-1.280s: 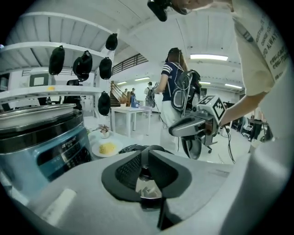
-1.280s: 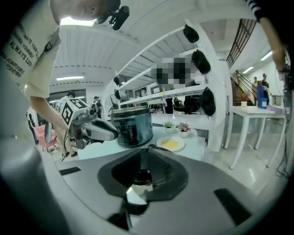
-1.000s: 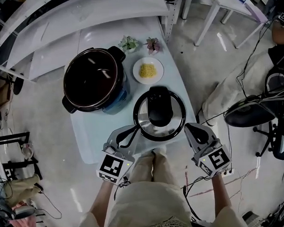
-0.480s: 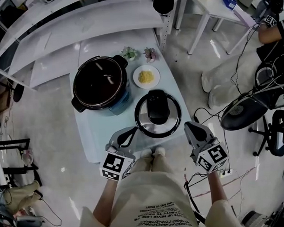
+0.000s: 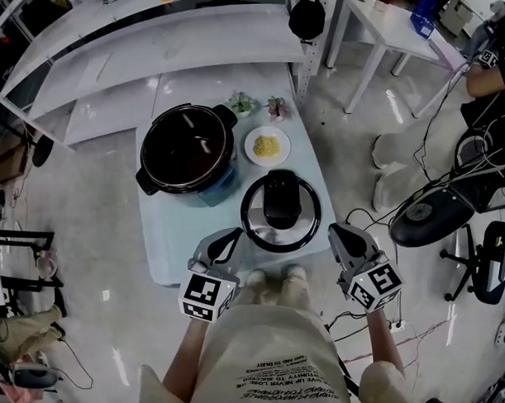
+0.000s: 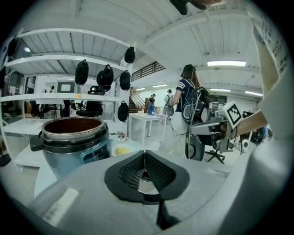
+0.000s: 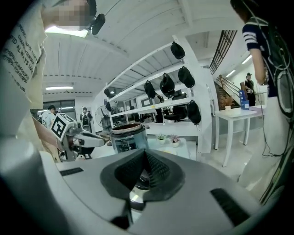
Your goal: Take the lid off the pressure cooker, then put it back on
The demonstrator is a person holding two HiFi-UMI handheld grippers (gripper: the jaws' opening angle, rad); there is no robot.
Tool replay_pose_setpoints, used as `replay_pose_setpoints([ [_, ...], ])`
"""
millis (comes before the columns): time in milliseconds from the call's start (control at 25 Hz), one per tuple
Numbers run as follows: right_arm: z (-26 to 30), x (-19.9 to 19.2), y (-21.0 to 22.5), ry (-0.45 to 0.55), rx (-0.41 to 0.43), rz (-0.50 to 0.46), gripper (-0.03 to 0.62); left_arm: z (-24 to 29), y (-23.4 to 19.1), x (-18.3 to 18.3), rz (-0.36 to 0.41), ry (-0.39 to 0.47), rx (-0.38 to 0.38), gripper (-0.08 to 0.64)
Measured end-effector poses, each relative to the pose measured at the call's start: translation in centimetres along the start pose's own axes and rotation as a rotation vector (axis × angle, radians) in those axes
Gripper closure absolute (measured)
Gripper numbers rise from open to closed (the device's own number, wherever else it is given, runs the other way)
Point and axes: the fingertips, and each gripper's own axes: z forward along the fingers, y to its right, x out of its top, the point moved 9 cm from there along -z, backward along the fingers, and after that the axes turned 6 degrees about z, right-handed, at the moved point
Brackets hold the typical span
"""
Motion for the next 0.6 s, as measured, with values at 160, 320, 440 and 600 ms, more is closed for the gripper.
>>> replay_pose_setpoints([
  [160,0.9,-0.2,1.7,-0.022,0.096,0.024,0.586,0.9,1.0,-0.3,-0.068,-0.011,0.041,0.534],
  [320,2.0,-0.6,3.1,-0.078,0.194,0.006,0.584,2.1,2.5,-0.9,-0.093,-0.047,0.07,0.534],
  [440,2.6,-1.3,4.1,-0.12,0.252,0.001,0.581,2.8,3.5,-1.5,-0.139,-0.068,0.103,0.533],
  [600,3.4,-2.0,5.1,-0.155,0.31,0.013,0.508,3.8,4.6,-2.1,-0.135,-0.085,0.12,0.532],
])
